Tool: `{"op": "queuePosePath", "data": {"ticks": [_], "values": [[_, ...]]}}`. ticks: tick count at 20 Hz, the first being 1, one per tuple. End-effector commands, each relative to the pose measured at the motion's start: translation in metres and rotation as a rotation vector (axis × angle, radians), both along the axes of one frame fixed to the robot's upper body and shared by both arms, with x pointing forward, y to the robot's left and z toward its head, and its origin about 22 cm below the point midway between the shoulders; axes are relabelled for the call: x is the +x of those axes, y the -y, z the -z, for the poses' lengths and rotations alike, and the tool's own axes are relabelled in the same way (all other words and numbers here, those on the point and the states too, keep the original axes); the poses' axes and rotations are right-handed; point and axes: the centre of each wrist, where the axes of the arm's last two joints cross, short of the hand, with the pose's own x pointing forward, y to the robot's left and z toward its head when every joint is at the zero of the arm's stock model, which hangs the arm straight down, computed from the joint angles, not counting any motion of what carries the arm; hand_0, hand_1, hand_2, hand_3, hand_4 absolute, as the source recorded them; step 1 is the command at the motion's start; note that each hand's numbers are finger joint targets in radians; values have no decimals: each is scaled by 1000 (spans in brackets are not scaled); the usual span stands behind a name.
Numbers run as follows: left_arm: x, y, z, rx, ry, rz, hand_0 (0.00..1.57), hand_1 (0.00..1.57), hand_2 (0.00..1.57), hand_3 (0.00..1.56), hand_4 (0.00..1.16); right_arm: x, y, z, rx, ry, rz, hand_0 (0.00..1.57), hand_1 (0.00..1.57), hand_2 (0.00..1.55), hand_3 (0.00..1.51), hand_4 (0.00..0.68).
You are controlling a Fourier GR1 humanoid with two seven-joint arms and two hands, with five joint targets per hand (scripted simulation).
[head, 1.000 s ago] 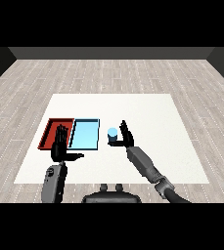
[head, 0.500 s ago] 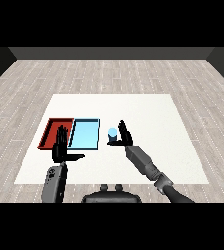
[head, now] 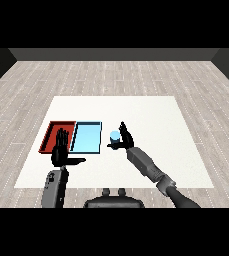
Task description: Pick the blue can and put it in the blue box
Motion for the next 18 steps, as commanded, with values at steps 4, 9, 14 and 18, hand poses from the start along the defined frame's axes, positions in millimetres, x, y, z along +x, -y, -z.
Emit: {"op": "queuePosePath", "data": {"ticks": [4,9,14,18], "values": [[14,6,15,12,5,-5,0,0,0,0,0,5,-11,-9,-22,-20,39,0,0,0,0,0],[12,8,-6,7,-5,-4,0,0,0,0,0,-1,-11,-2,-148,-43,86,1553,1553,1485,1448,647],[4,0,-10,6,23,9,0,0,0,0,0,-7,-3,11,-197,-63,84,1559,1559,1492,1443,678],[-6,4,-1,-15,-4,28,0,0,0,0,0,-1,-18,-9,-195,2,86,1552,1552,1481,1428,672]]}}
